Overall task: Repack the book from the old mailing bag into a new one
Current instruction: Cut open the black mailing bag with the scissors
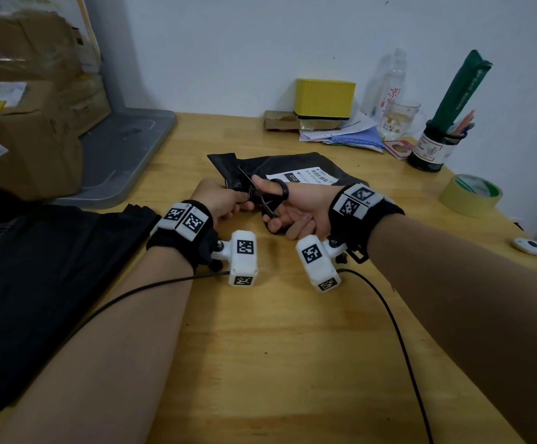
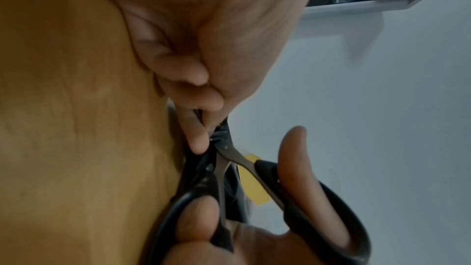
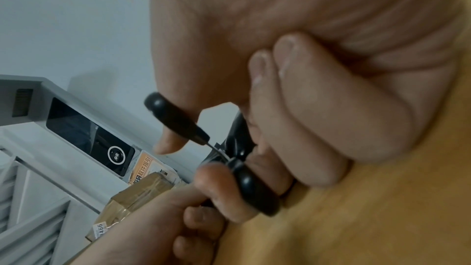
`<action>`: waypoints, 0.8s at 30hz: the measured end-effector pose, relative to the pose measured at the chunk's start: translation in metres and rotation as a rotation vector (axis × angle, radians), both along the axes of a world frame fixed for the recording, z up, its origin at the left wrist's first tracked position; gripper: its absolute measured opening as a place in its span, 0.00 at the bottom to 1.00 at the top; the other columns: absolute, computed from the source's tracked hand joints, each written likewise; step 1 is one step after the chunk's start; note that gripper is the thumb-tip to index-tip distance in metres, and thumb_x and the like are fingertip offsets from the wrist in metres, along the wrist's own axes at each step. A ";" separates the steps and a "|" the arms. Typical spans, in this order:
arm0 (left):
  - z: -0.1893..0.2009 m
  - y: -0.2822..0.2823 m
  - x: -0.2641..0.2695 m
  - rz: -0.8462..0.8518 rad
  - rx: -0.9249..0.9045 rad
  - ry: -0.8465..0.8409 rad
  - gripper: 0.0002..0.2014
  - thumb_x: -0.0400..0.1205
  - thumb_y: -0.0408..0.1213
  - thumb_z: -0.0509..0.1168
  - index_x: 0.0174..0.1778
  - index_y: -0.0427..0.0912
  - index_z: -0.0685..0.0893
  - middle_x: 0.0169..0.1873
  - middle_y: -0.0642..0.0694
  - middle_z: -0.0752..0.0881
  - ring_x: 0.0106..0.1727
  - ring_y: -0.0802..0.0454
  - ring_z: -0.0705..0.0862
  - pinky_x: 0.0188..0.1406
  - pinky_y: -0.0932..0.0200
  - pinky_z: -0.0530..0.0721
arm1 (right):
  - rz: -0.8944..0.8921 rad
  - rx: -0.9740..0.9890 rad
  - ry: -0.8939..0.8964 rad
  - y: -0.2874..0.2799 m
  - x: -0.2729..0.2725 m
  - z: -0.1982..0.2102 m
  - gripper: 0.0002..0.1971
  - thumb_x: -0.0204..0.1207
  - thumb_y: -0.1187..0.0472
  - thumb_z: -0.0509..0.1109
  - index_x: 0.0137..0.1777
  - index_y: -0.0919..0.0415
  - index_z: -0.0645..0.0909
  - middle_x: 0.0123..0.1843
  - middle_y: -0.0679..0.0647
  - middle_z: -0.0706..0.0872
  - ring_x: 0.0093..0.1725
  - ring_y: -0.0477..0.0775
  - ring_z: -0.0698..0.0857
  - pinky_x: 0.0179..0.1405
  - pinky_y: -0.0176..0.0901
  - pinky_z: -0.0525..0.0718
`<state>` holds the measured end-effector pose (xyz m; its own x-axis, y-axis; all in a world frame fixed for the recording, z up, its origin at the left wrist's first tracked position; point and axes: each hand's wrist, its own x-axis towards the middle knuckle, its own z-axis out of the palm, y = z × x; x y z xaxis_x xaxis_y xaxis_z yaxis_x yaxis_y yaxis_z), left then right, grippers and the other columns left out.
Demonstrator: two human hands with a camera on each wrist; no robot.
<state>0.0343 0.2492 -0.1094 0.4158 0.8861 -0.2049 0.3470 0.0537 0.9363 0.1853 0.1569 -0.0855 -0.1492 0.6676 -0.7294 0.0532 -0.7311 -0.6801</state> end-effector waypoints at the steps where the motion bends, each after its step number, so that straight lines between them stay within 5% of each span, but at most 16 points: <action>1: 0.000 0.001 0.000 -0.004 0.000 0.000 0.04 0.82 0.33 0.70 0.42 0.40 0.85 0.23 0.51 0.88 0.11 0.66 0.71 0.11 0.73 0.66 | -0.006 0.001 -0.001 0.000 -0.001 0.000 0.35 0.69 0.21 0.66 0.39 0.57 0.76 0.31 0.49 0.78 0.13 0.42 0.60 0.15 0.28 0.54; 24: -0.001 0.005 -0.005 -0.120 -0.021 0.068 0.04 0.82 0.32 0.69 0.50 0.42 0.87 0.25 0.50 0.89 0.16 0.64 0.73 0.13 0.70 0.66 | -0.076 0.008 -0.189 -0.003 -0.013 0.007 0.31 0.70 0.23 0.69 0.34 0.54 0.75 0.26 0.45 0.75 0.13 0.41 0.58 0.16 0.28 0.54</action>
<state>0.0294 0.2541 -0.1099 0.5033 0.8260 -0.2537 0.4143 0.0270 0.9098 0.1720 0.1536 -0.0787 0.0407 0.6776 -0.7343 0.1252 -0.7326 -0.6691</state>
